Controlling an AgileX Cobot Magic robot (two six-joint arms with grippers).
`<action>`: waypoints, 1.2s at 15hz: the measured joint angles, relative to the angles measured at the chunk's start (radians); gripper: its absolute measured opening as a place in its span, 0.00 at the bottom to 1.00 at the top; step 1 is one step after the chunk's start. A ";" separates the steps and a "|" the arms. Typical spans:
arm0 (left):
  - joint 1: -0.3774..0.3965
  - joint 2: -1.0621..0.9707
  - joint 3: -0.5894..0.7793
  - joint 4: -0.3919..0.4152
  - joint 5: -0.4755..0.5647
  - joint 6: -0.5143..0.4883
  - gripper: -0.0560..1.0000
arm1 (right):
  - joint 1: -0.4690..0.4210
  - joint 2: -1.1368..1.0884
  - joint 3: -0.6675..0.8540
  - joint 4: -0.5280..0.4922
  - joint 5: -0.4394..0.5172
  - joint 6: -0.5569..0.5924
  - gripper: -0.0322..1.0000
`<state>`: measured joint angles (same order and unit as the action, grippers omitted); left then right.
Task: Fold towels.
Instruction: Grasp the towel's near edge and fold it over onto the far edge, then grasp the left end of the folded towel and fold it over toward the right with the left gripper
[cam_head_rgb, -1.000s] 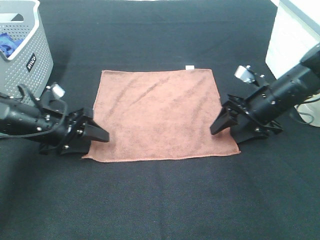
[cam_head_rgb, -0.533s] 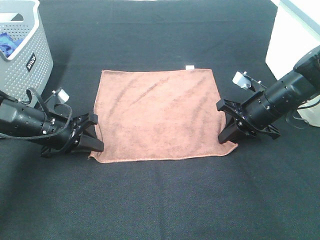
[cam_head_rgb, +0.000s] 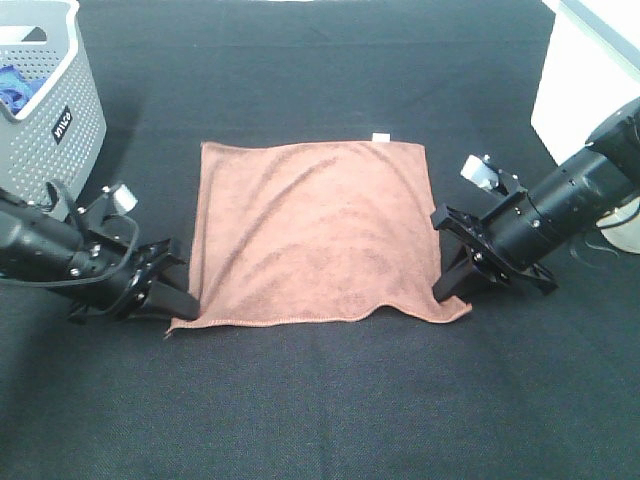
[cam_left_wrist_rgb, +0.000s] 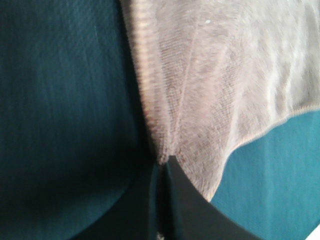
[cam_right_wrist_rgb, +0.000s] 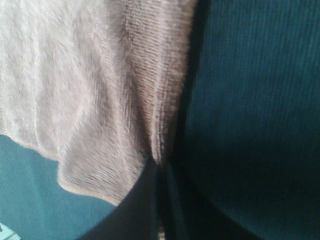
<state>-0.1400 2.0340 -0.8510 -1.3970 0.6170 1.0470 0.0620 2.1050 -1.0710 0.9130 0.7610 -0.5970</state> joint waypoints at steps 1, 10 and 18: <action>0.000 -0.026 0.024 0.013 -0.006 -0.004 0.05 | 0.000 -0.022 0.033 -0.004 -0.015 0.000 0.03; 0.000 -0.190 0.193 0.263 -0.018 -0.192 0.05 | 0.001 -0.197 0.237 -0.054 -0.061 0.022 0.03; 0.000 -0.189 -0.086 0.261 -0.044 -0.246 0.05 | 0.001 -0.176 -0.128 -0.123 -0.022 0.083 0.03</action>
<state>-0.1400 1.8450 -0.9370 -1.1360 0.5730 0.8010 0.0630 1.9290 -1.1990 0.7900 0.7390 -0.5140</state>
